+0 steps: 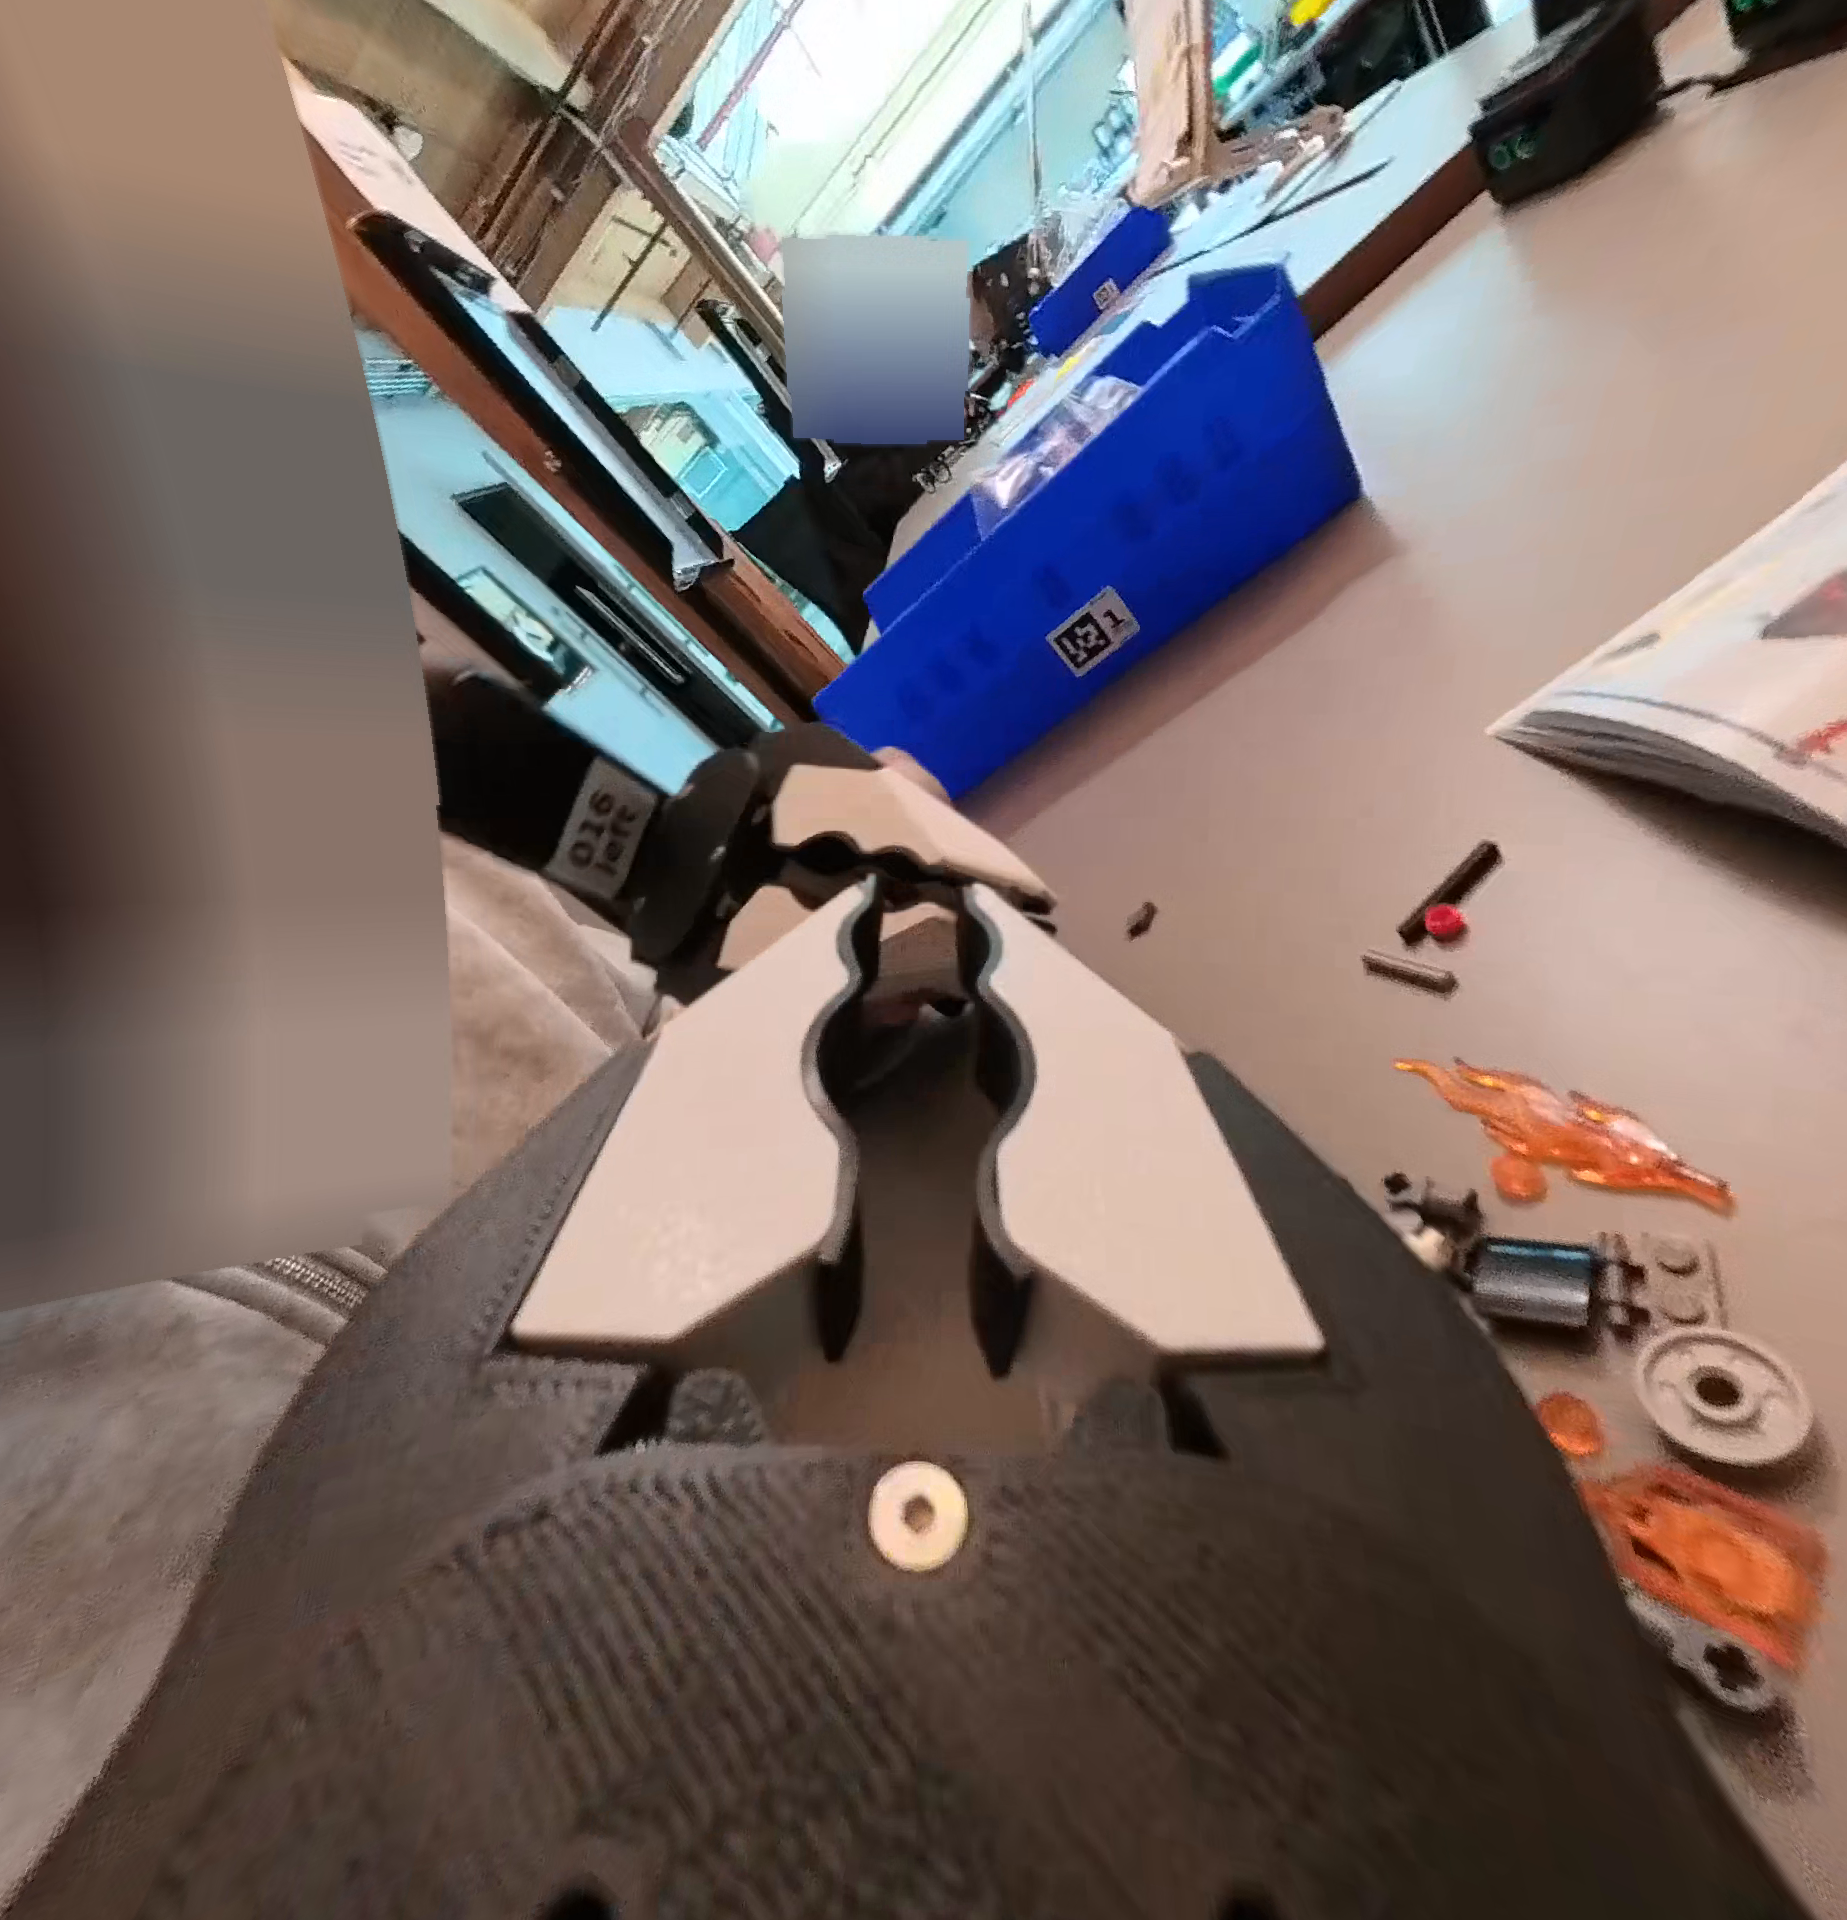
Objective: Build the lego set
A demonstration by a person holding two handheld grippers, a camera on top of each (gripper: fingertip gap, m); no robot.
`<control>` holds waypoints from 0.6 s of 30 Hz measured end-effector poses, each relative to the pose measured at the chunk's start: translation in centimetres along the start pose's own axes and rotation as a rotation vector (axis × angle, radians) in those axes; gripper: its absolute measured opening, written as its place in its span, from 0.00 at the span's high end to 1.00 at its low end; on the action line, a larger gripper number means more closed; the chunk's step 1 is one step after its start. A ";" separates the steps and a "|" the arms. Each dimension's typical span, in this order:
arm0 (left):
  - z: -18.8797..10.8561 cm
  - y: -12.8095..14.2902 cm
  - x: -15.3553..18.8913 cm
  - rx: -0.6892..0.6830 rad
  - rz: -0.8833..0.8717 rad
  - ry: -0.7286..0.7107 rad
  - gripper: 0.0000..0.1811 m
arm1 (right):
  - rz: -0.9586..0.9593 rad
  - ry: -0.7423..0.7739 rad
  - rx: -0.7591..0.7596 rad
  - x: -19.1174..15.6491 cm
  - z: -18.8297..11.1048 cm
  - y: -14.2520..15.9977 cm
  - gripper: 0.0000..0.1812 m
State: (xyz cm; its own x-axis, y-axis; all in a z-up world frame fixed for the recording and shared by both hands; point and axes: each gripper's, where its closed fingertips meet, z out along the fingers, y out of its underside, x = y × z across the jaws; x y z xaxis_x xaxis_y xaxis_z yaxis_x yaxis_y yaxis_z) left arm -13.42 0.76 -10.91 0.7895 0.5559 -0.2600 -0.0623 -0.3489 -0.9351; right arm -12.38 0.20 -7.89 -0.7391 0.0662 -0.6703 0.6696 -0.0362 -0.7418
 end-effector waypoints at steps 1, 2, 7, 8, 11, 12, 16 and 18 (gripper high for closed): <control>0.0 0.0 0.0 -0.010 0.056 -0.029 1.00 | 0.018 0.013 -0.008 0.3 0.0 0.2 0.93; 0.1 0.0 0.1 -0.015 0.118 -0.066 1.00 | 0.033 0.024 -0.021 0.6 0.1 0.5 0.93; 0.0 -0.4 -0.1 -0.025 0.494 -0.302 1.00 | 0.076 0.018 -0.053 0.8 0.6 1.4 0.92; 0.0 -0.5 -0.1 -0.026 0.573 -0.351 1.00 | 0.080 0.016 -0.049 0.8 0.5 1.3 0.92; 0.0 -0.7 0.1 -0.034 0.726 -0.436 1.00 | 0.083 0.026 -0.043 1.0 0.3 1.2 0.95; 0.1 -0.6 0.2 -0.042 0.739 -0.441 1.00 | 0.086 0.029 -0.042 1.1 0.2 1.2 0.96; 0.1 -0.6 0.2 -0.039 0.710 -0.427 0.99 | 0.101 0.016 -0.039 1.0 0.2 1.2 0.96; 0.2 -0.2 0.2 -0.043 0.661 -0.406 0.98 | 0.103 0.006 -0.030 0.9 0.0 1.0 0.99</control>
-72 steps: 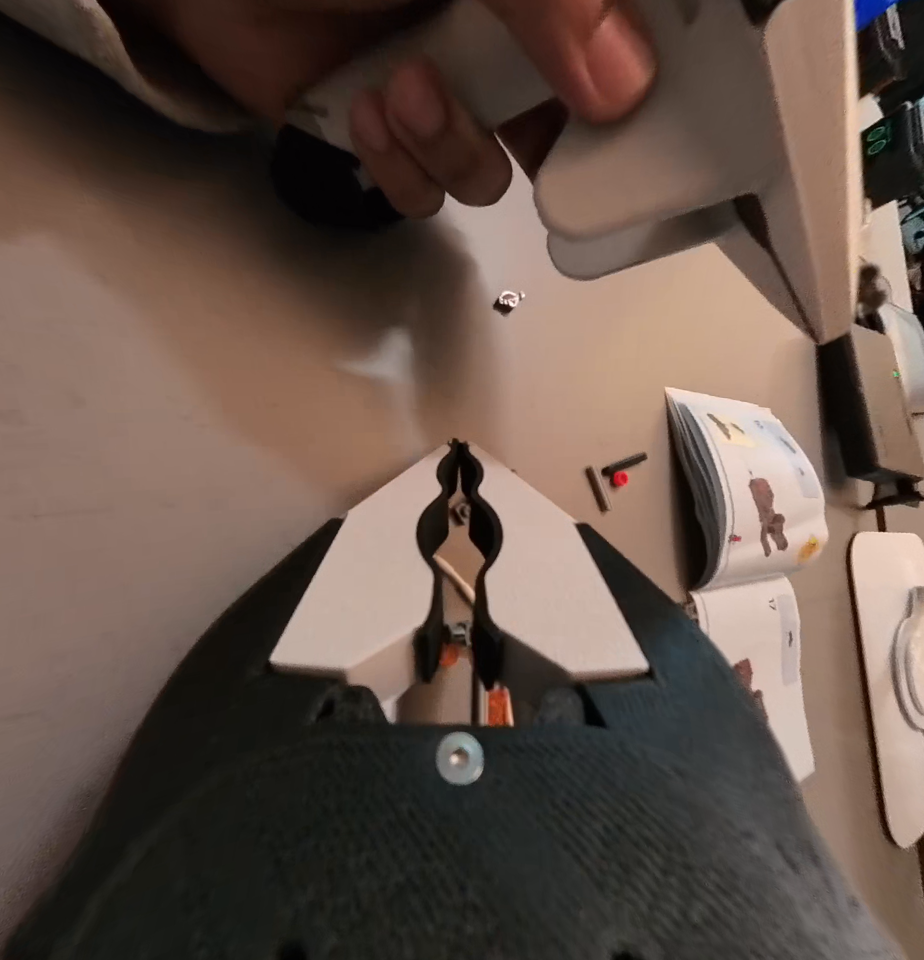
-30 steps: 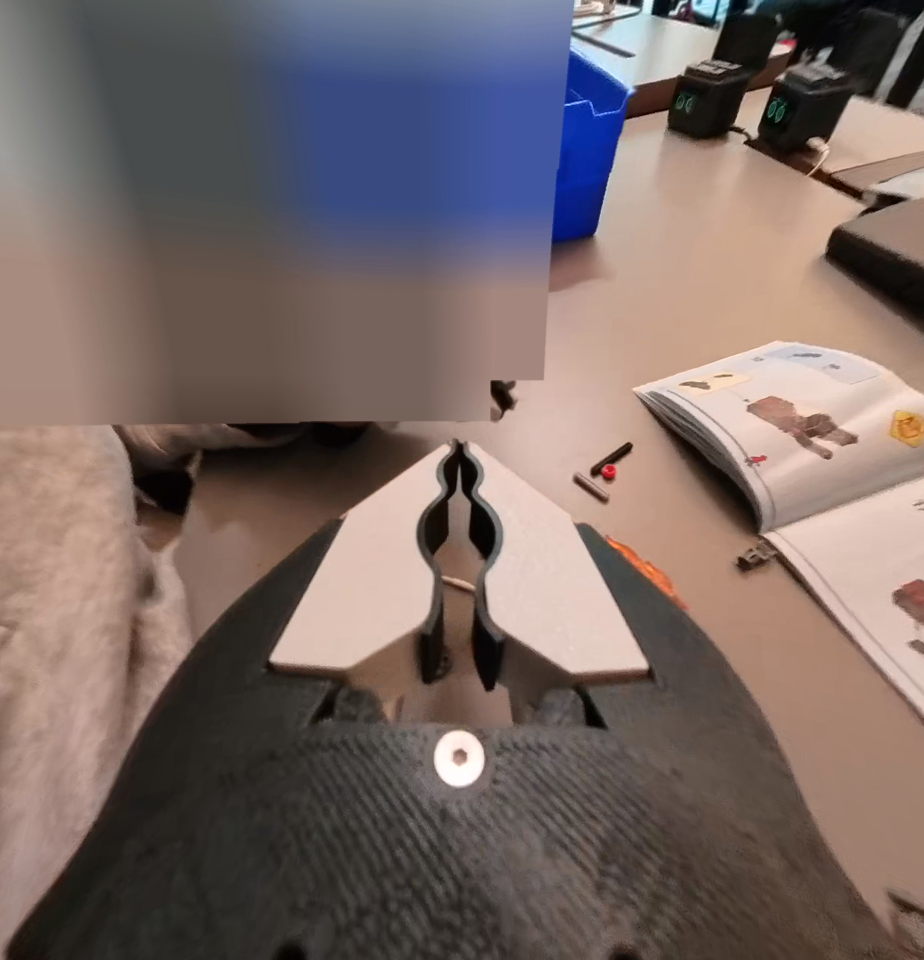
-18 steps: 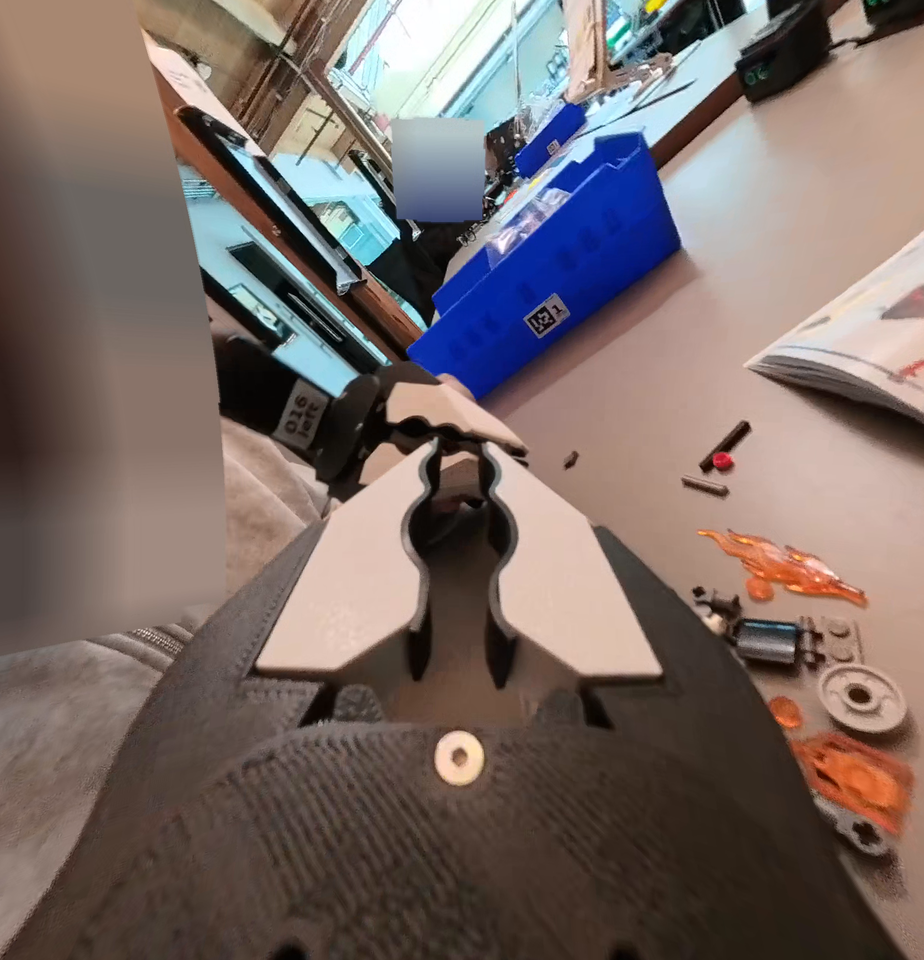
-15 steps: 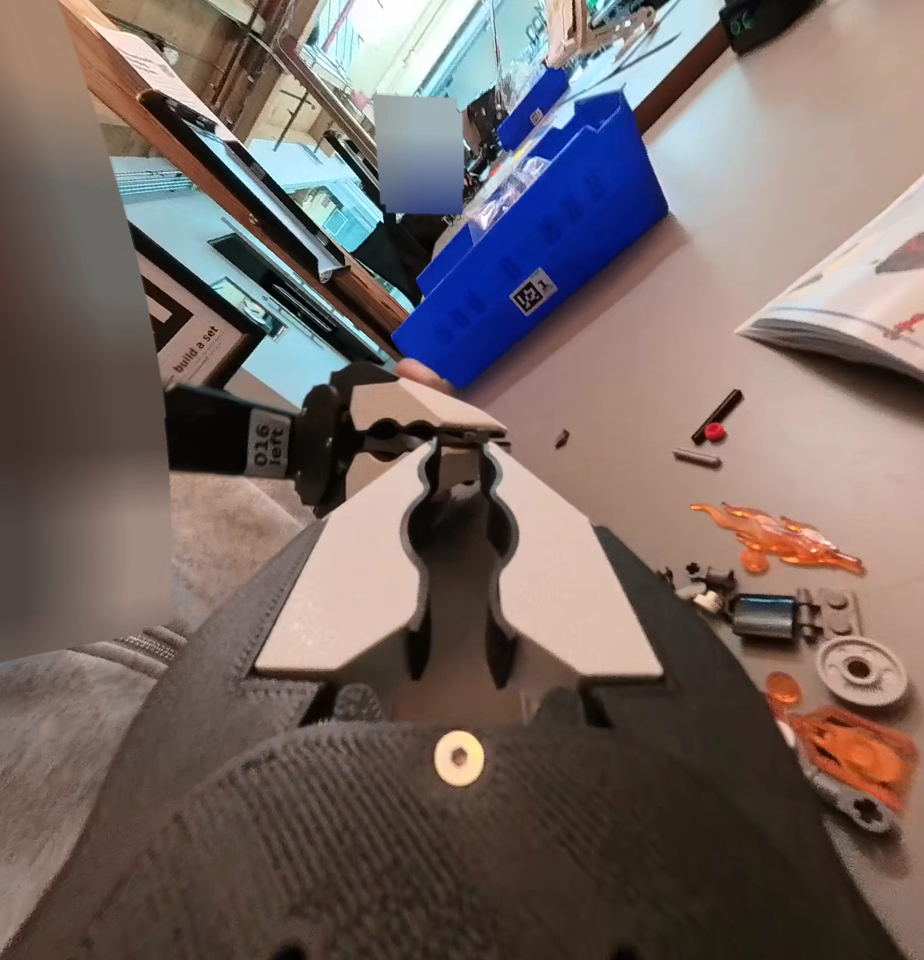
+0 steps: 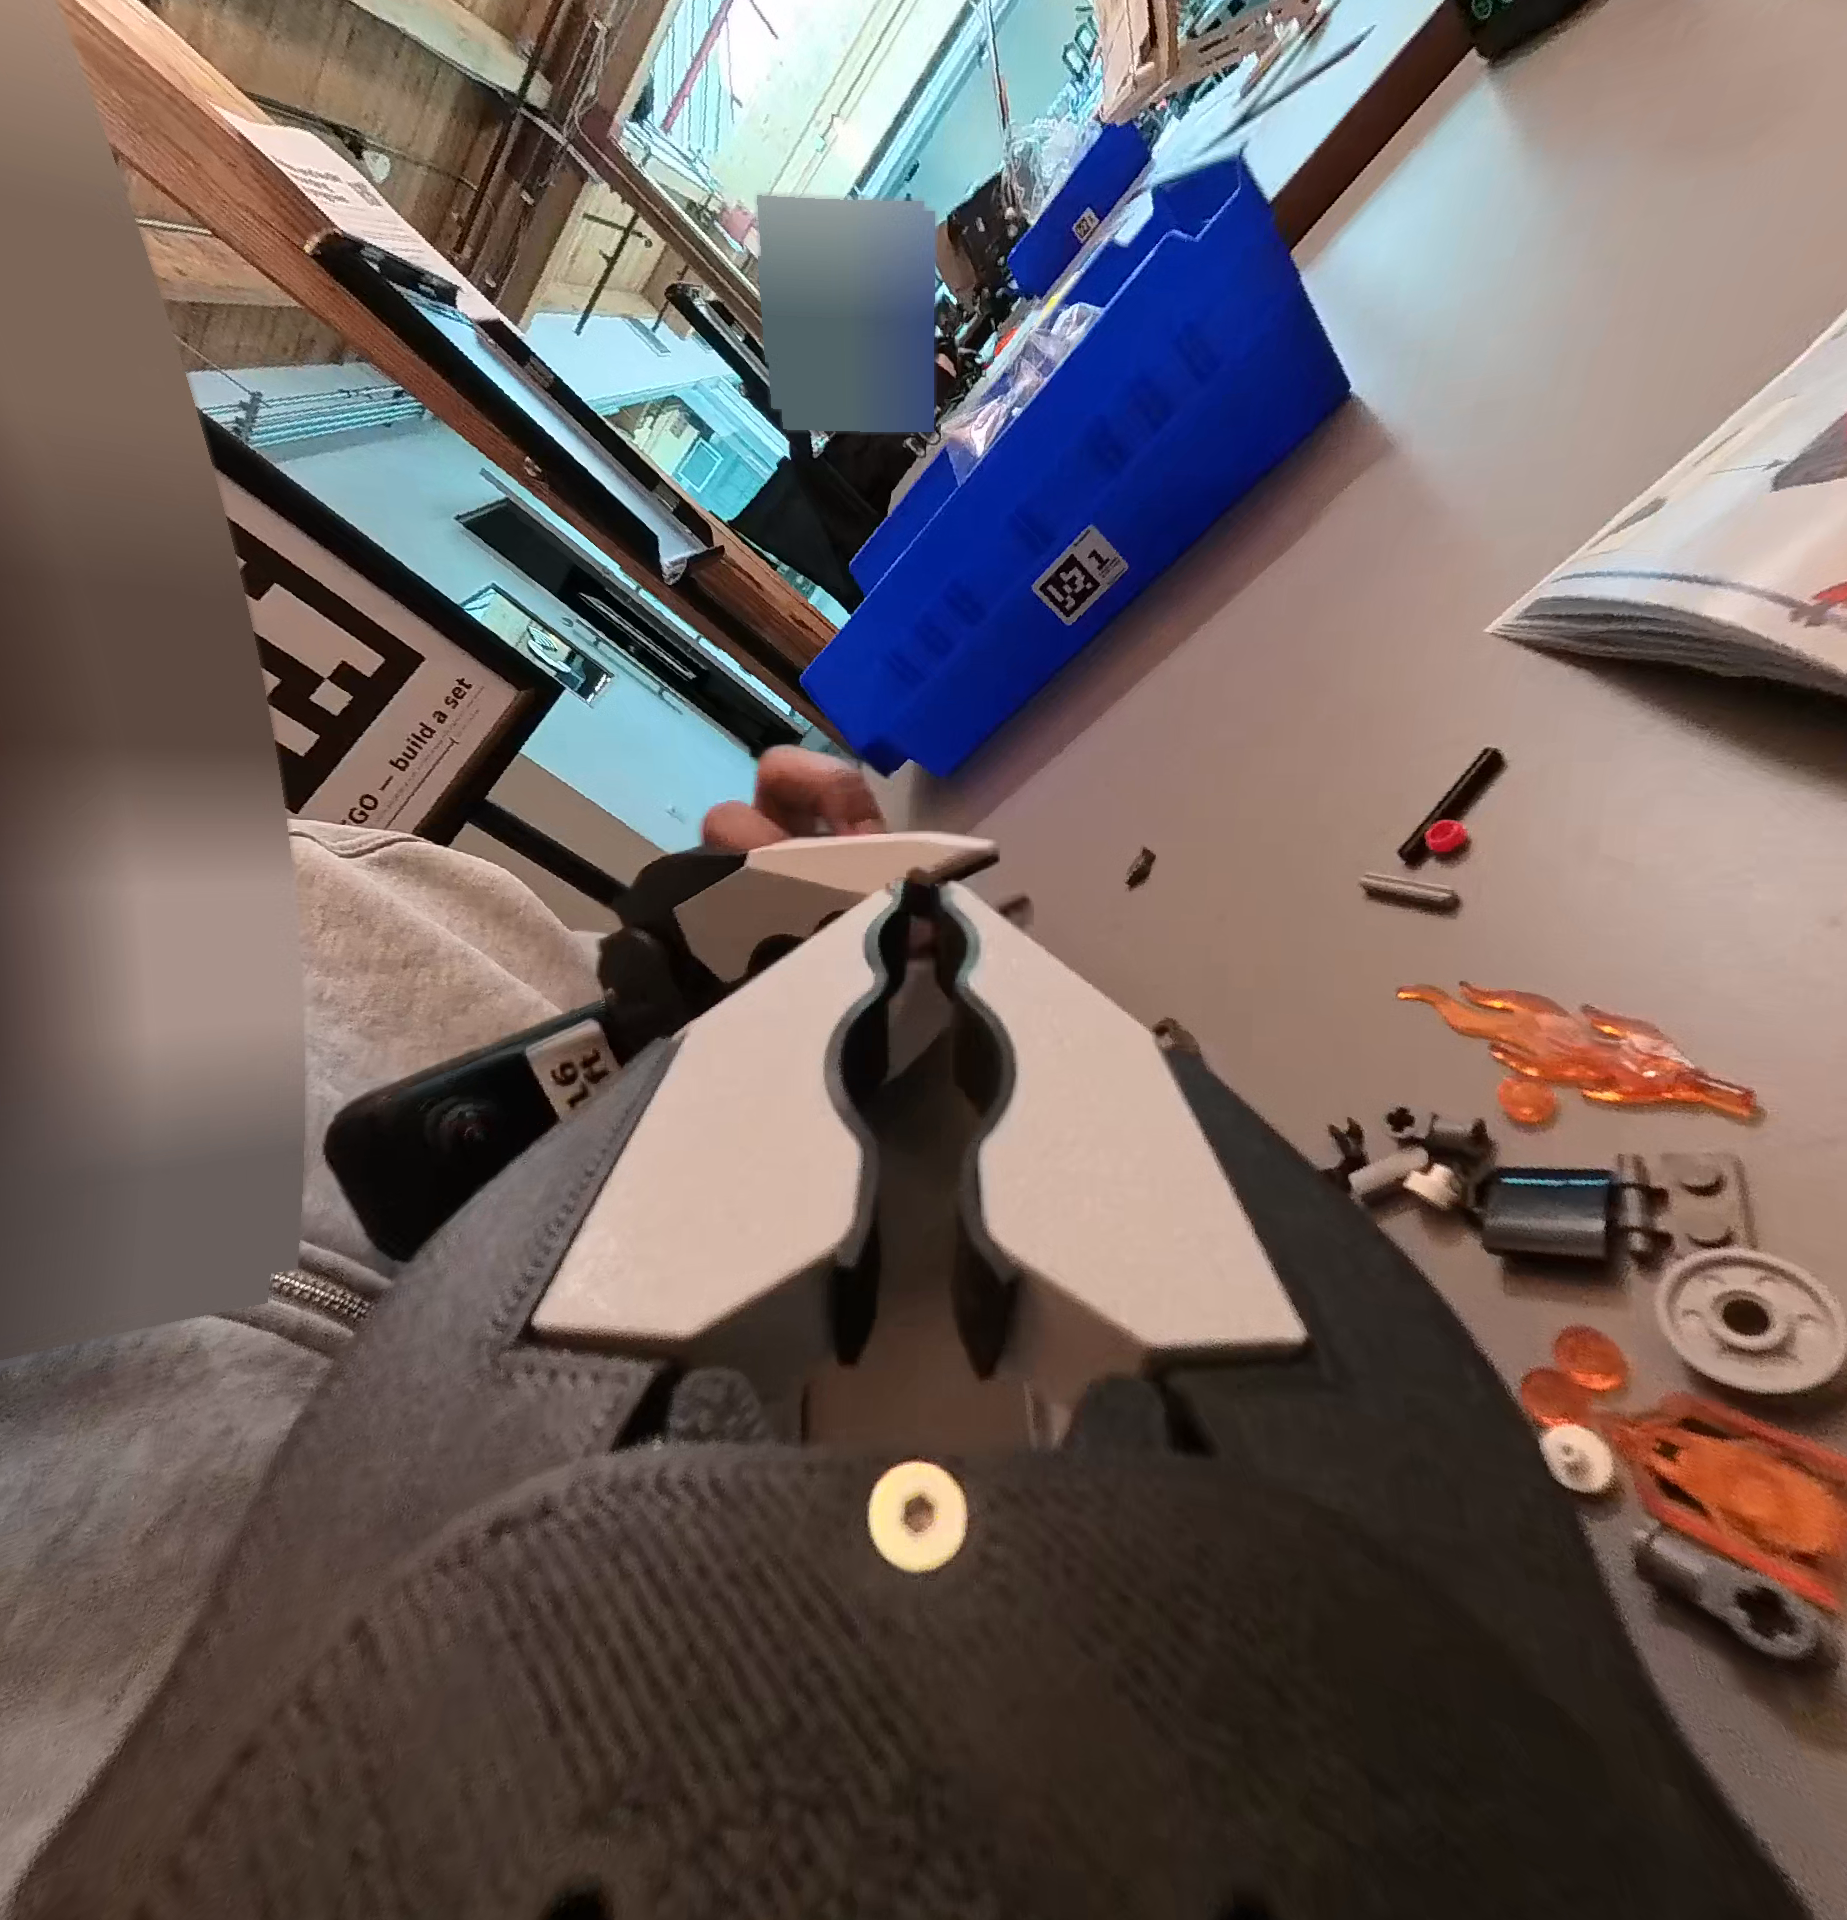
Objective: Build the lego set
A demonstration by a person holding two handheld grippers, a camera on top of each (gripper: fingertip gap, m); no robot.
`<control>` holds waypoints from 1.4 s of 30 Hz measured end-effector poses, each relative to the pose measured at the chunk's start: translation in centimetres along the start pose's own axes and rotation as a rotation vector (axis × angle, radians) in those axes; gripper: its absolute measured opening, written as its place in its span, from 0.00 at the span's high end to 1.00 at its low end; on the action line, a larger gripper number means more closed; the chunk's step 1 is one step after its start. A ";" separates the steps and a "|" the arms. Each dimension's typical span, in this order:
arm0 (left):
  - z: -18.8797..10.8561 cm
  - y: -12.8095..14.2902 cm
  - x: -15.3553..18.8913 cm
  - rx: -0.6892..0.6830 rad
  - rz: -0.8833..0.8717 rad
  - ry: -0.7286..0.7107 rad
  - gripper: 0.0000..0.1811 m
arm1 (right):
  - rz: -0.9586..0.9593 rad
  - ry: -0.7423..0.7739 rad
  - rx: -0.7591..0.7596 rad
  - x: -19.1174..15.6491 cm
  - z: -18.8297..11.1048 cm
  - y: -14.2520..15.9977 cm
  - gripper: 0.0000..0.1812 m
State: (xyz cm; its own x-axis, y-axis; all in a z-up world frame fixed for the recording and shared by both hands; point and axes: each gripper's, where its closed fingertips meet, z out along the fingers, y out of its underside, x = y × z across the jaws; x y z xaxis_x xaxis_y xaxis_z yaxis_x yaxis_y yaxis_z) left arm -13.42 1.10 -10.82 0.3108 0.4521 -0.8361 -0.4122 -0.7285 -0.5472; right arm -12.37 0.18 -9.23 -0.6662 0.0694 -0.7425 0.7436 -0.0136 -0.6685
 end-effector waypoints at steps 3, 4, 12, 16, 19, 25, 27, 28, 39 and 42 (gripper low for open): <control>0.5 1.3 0.5 -0.044 -0.165 0.091 0.88 | -0.019 0.006 0.021 0.1 -0.5 -0.5 0.99; 0.6 1.7 0.6 -0.060 -0.249 0.128 0.88 | -0.029 0.012 0.022 0.1 -0.7 -0.6 0.99; -0.9 -0.1 -2.5 0.185 -0.916 0.370 0.94 | -0.131 -0.001 -0.008 -0.6 -0.6 -0.4 0.99; -1.4 -1.1 -1.9 0.249 -1.192 0.613 0.95 | -0.235 0.018 -0.058 -1.1 -0.1 0.2 0.99; -2.1 -2.1 -1.1 0.274 -1.276 0.760 1.00 | -0.309 0.037 -0.076 -1.3 0.0 0.4 0.99; -2.4 -2.4 -0.8 0.277 -1.284 0.804 1.00 | -0.307 0.005 -0.059 -1.9 -0.1 0.2 0.99; -2.5 -2.6 -0.5 0.281 -1.275 0.832 1.00 | -0.300 -0.004 -0.049 -2.0 -0.1 0.1 0.99; -2.7 -2.9 -0.2 0.283 -1.270 0.861 1.00 | -0.301 0.001 -0.051 -1.9 -0.1 0.2 0.99; -2.3 -1.9 -2.1 0.322 -1.428 0.834 0.99 | -0.483 0.135 -0.080 -1.3 -0.3 0.1 0.99; -2.2 -2.1 -1.3 0.293 -1.422 0.871 0.97 | -0.646 0.225 -0.115 -1.2 -0.2 0.3 0.99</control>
State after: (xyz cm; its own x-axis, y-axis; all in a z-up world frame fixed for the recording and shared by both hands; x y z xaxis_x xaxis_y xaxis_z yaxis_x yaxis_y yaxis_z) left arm -11.05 0.86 -8.53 0.8521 0.1480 0.5020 0.4857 0.1336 -0.8639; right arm -11.38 0.30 -8.55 -0.9589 0.2334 -0.1615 0.2109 0.2050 -0.9558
